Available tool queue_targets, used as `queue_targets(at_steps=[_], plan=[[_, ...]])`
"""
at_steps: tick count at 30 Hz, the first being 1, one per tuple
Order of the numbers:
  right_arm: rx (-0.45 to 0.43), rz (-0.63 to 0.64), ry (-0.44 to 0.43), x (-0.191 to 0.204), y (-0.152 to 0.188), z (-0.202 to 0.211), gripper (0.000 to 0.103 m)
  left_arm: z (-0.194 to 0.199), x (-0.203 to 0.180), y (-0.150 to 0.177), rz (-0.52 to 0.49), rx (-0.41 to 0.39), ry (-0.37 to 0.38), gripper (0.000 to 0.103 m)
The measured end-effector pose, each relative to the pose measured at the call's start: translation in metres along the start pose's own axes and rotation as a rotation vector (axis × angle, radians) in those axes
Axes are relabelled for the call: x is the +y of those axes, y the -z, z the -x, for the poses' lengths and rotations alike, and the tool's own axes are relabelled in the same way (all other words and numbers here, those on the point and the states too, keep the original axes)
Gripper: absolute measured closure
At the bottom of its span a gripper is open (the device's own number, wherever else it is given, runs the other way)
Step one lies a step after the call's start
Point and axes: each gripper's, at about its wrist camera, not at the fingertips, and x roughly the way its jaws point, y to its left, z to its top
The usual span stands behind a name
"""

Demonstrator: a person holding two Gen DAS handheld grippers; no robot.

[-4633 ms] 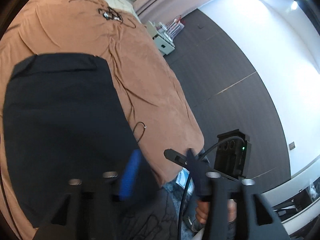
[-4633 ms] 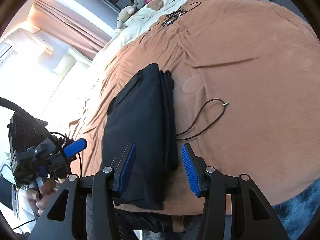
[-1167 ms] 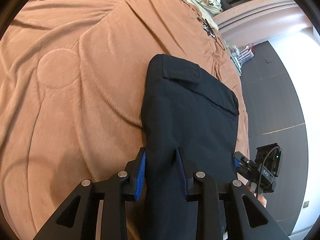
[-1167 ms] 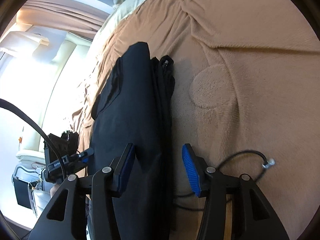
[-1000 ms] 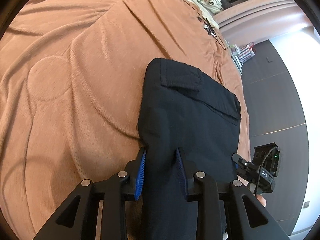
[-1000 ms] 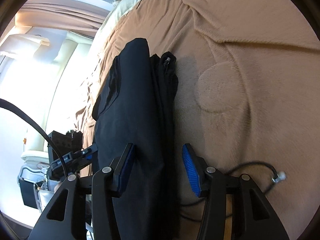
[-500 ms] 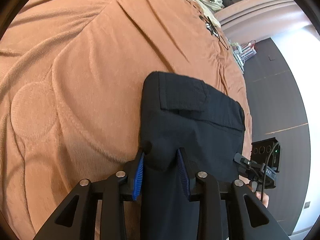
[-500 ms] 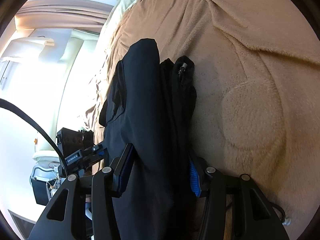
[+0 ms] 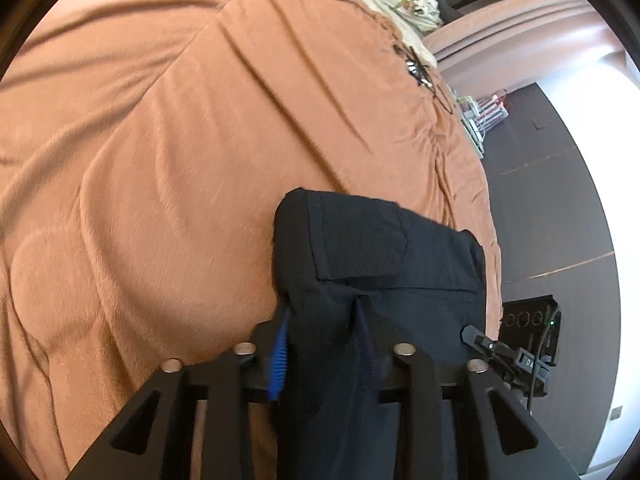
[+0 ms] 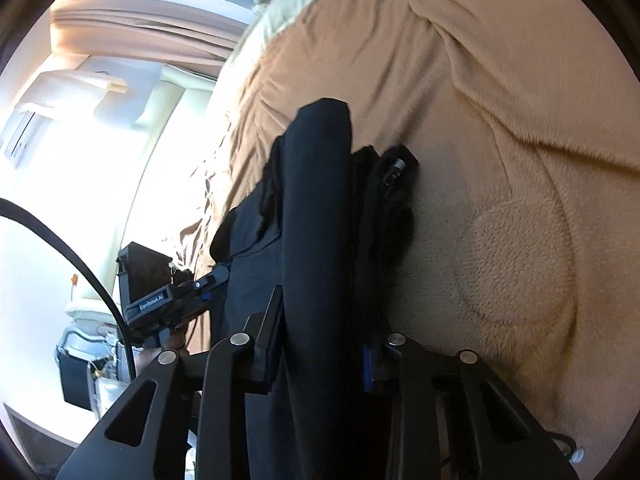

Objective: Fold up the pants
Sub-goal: 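Lift the folded trousers with both tools and carry them toward the headboard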

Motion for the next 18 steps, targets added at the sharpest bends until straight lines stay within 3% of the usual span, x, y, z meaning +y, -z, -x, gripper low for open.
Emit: queue_targets(at_steps=[5, 18], plan=[[-0.052, 0.091, 0.017, 0.024, 0.015, 0.008, 0.079, 0.014, -0.018, 0.002, -0.063, -0.041, 0.014, 0.087], [-0.163, 0.262, 0.063, 0.089, 0.063, 0.033, 0.079, 0.065, -0.052, 0.019, -0.16, -0.154, 0.056, 0.089]])
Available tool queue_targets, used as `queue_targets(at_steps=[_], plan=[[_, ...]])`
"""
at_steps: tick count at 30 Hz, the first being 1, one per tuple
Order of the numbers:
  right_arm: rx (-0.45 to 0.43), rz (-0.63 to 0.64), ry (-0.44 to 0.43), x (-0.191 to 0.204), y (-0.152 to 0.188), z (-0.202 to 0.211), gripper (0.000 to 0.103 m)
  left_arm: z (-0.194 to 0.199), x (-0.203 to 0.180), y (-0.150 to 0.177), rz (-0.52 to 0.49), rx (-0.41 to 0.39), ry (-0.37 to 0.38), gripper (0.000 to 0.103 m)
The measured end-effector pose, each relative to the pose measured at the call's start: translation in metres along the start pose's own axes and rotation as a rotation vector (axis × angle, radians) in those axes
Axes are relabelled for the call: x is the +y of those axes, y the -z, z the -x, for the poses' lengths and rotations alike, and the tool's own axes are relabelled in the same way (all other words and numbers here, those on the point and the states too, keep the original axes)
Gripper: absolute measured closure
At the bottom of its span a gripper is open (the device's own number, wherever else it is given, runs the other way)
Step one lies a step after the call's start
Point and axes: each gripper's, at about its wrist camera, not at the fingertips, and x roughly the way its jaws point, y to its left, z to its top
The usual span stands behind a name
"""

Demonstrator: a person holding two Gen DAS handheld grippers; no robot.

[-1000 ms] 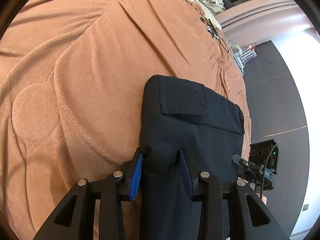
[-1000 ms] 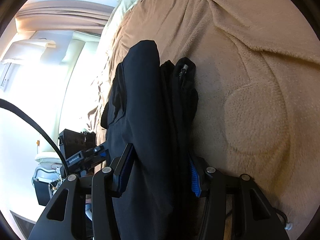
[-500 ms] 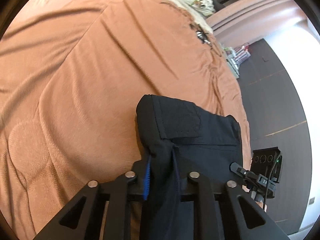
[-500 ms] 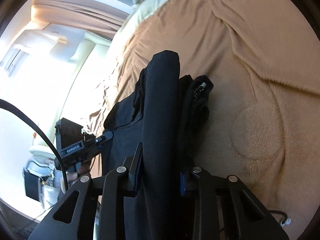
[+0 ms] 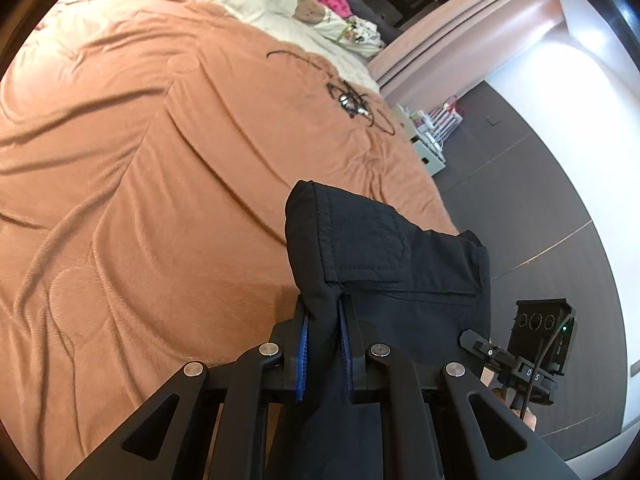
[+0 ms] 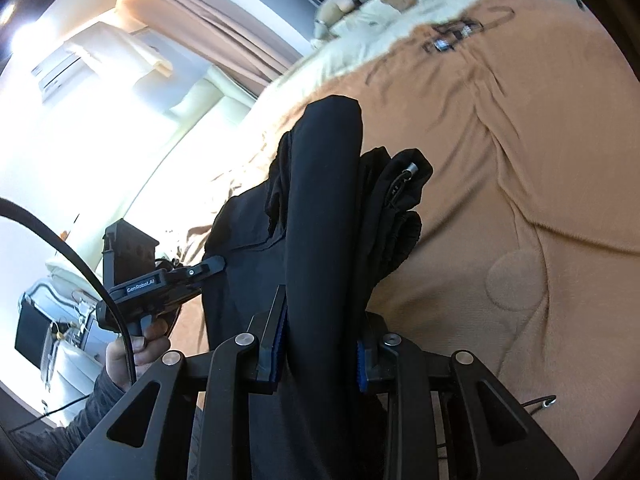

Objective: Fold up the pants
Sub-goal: 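Lift the folded trousers with both tools and carry them toward the headboard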

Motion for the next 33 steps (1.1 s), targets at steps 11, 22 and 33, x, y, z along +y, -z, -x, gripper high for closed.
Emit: queue_targets(at_steps=[11, 22, 33], plan=[[-0.085, 0.129, 0.018, 0.059, 0.027, 0.041, 0.08, 0.061, -0.025, 0.006, -0.055, -0.108, 0.035, 0.09], [-0.137, 0.225, -0.001, 0.109, 0.05, 0.057, 0.081, 0.139, -0.036, 0.02, -0.083, -0.23, 0.057, 0.09], [-0.141, 0.283, -0.024, 0.144, 0.052, 0.043, 0.081, 0.213, -0.032, 0.046, -0.093, -0.31, 0.042, 0.09]])
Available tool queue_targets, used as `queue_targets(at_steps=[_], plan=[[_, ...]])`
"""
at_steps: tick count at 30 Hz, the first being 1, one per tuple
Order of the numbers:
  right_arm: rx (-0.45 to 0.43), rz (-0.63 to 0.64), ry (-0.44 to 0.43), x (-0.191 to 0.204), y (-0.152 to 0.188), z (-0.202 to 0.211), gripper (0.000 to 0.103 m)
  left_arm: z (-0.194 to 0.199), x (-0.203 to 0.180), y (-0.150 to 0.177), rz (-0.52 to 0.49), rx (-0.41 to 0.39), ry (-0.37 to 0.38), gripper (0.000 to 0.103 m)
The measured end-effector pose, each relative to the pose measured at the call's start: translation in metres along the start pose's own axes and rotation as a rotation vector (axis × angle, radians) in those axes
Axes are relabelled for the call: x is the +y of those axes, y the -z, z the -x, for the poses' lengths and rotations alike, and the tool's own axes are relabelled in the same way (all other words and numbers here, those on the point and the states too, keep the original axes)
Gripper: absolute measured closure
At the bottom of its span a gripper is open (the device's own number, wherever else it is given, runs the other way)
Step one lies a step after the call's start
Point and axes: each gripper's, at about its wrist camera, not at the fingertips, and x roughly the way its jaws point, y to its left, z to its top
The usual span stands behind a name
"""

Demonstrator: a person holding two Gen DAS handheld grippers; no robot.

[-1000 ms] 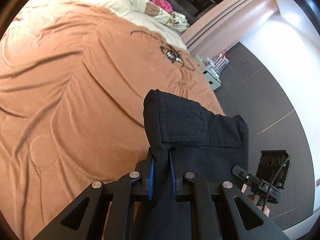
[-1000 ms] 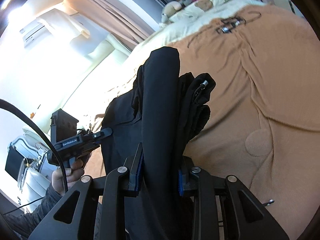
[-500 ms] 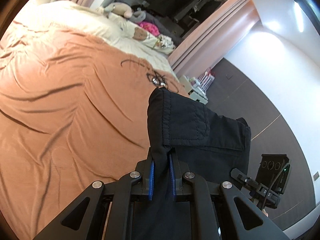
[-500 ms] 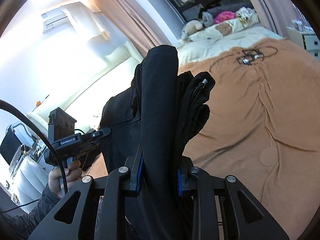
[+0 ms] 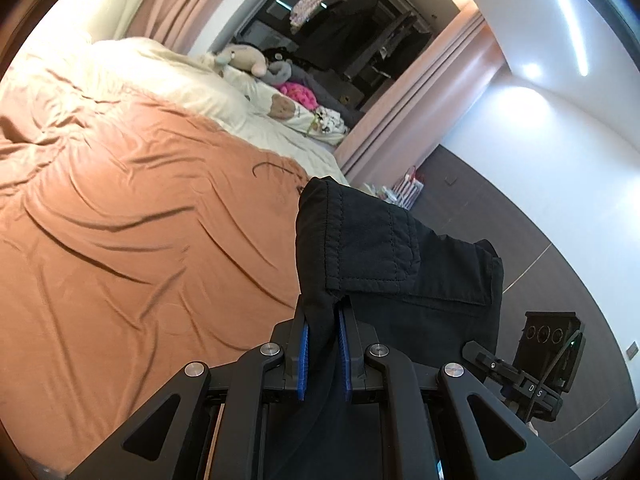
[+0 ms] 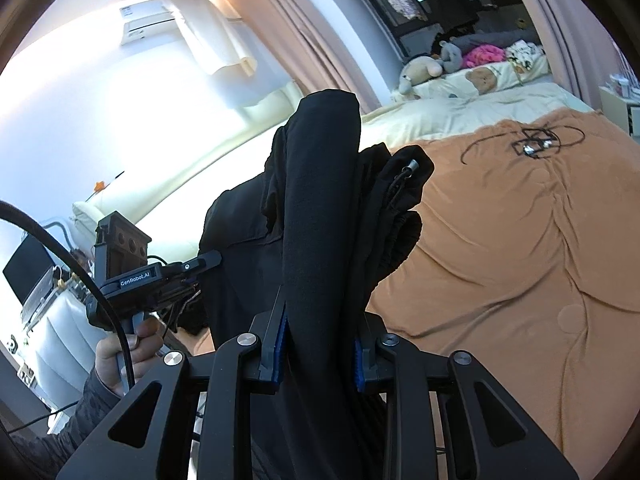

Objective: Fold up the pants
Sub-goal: 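Lift the folded trousers with both tools and carry them toward the headboard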

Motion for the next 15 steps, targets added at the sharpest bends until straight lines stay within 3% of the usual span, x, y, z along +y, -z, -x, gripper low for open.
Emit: queue_targets(at_steps=[15], plan=[[-0.018, 0.089, -0.034, 0.061, 0.008, -0.002, 0.081, 0.109, -0.003, 0.006, -0.018, -0.104, -0.03, 0.091]])
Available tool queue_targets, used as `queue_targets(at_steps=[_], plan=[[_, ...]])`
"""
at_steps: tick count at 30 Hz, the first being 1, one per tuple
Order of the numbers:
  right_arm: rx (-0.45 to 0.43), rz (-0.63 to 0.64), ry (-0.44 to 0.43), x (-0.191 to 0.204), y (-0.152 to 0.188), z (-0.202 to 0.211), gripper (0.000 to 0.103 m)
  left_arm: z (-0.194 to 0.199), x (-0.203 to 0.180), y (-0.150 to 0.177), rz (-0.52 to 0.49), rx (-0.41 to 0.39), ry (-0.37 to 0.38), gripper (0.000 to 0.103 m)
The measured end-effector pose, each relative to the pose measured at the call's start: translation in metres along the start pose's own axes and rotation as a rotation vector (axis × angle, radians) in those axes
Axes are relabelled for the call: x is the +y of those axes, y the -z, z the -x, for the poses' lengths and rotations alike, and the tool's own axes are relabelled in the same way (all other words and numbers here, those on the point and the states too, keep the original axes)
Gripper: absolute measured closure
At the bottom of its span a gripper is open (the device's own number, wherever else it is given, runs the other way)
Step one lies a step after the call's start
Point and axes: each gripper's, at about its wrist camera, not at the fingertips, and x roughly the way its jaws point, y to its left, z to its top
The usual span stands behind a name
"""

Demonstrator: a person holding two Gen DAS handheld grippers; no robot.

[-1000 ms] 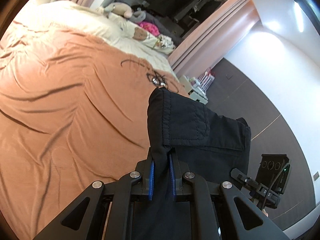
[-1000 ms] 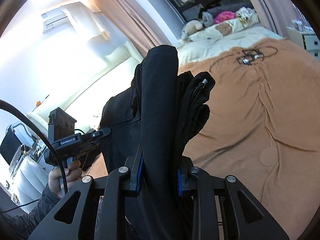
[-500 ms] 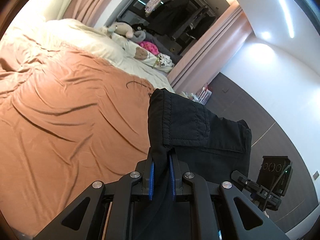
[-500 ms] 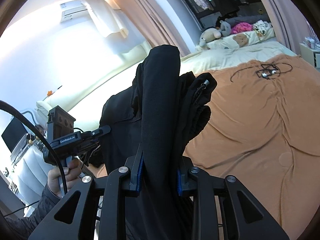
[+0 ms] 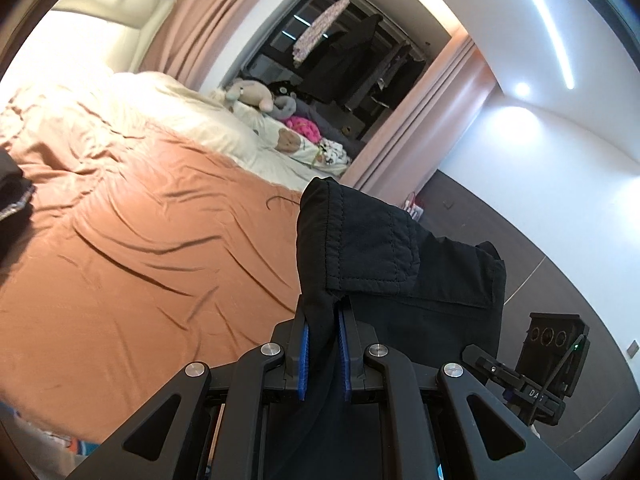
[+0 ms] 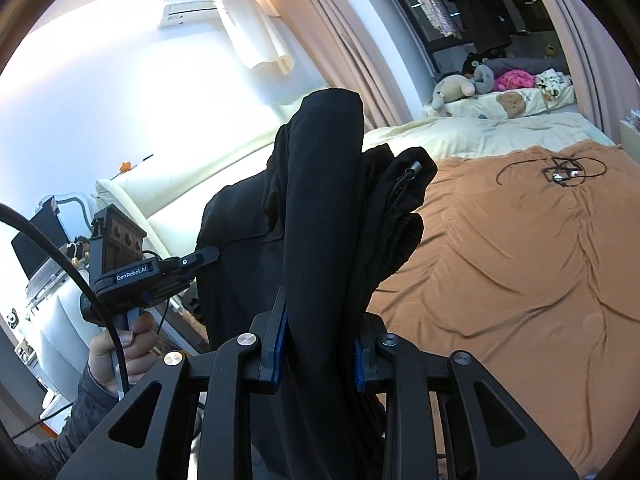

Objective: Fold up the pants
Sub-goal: 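Lift the folded trousers with both tools and carry them toward the headboard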

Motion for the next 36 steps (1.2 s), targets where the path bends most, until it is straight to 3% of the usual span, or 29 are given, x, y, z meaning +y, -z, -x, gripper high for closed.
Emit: queue_targets(at_steps=[19, 31, 36], plan=[[0.016, 0.088, -0.142, 0.064, -0.001, -0.028, 0.081, 0.172, 0.005, -0.014, -0.039, -0.166, -0.117, 0.091], [0.083, 0.209, -0.23, 0.098, -0.003, -0.09, 0.081, 0.267, 0.061, -0.019, 0.006, -0.266, -0.202, 0.091], [0.096, 0.237, -0.247, 0.106, -0.004, -0.114, 0.081, 0.288, 0.09, -0.022, 0.033, -0.304, -0.228, 0.091]])
